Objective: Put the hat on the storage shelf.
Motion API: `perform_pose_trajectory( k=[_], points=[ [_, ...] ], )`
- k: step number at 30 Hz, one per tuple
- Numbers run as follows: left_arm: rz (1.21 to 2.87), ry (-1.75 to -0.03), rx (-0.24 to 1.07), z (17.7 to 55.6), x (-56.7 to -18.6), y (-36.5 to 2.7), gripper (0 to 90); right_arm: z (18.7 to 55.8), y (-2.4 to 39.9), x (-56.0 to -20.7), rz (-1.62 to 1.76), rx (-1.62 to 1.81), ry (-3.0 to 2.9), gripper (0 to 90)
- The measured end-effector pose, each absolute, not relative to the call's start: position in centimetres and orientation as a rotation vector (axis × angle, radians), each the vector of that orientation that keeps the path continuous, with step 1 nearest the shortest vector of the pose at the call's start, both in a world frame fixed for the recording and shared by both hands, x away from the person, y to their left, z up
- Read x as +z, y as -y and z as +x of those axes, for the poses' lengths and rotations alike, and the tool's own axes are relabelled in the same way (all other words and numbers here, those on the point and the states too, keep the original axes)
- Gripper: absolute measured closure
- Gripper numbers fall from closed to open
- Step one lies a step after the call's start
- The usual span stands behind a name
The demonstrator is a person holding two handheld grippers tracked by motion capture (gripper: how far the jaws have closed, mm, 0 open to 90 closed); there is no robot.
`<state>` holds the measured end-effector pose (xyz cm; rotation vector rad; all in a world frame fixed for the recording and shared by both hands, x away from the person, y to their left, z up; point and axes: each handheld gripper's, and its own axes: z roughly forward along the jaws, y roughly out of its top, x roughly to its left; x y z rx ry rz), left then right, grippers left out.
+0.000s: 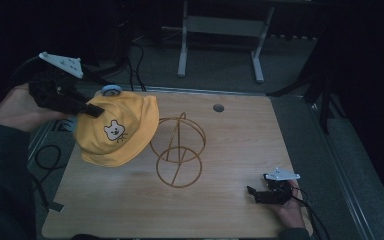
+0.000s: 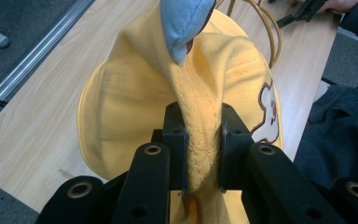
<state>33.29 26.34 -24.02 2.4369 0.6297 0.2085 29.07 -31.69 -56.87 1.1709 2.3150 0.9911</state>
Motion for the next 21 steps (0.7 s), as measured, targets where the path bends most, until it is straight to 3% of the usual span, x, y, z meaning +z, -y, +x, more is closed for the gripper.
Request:
perform_pose_trajectory(
  k=[21],
  points=[
    [2.441, -0.593, 0.210, 34.4, -23.4, -24.3, 76.8, 29.1, 31.7, -56.9, 1.172, 0.992, -2.314, 14.3]
  ],
)
